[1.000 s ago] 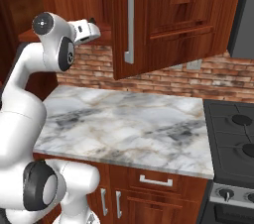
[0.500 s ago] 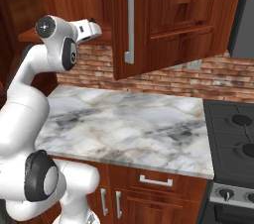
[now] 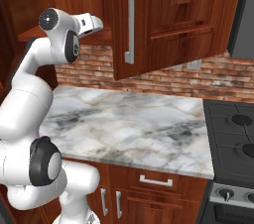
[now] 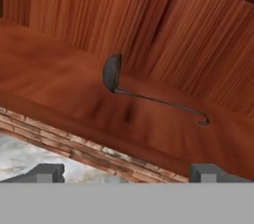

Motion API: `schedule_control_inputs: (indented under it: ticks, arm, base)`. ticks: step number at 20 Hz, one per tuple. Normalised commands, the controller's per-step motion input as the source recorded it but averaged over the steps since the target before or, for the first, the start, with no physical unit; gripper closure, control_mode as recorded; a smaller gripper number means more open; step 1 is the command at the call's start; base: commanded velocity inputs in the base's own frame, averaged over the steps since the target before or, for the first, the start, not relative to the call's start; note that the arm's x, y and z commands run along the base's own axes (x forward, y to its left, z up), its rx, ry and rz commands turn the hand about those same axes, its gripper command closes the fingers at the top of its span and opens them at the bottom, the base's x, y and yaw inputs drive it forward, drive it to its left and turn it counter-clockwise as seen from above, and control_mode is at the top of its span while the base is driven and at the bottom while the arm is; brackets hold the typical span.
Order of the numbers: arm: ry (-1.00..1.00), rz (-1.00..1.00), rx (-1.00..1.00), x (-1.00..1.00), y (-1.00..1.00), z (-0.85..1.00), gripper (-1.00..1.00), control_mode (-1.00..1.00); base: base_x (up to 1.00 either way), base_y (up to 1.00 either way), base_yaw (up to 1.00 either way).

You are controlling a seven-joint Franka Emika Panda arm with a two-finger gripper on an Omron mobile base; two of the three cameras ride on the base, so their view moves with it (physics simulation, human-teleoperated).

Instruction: Open the cabinet and move the ladle to the pot. Then close the cabinet.

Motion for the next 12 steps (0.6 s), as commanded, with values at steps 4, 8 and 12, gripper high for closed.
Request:
schedule_control_inputs:
  ticks: [4, 8, 12]
  arm:
    - [0.11, 0.0, 0.0, 0.3, 0.06, 0.29, -1.0, -1.0]
    - [0.06, 0.0, 0.0, 0.36, 0.09, 0.02, -1.0, -1.0]
    - [0.03, 0.0, 0.0, 0.34, 0.14, 0.0, -1.0, -1.0]
  base:
    - [0.0, 0.0, 0.0]
    - [0.0, 0.0, 0.0]
    - [0.0, 0.0, 0.0]
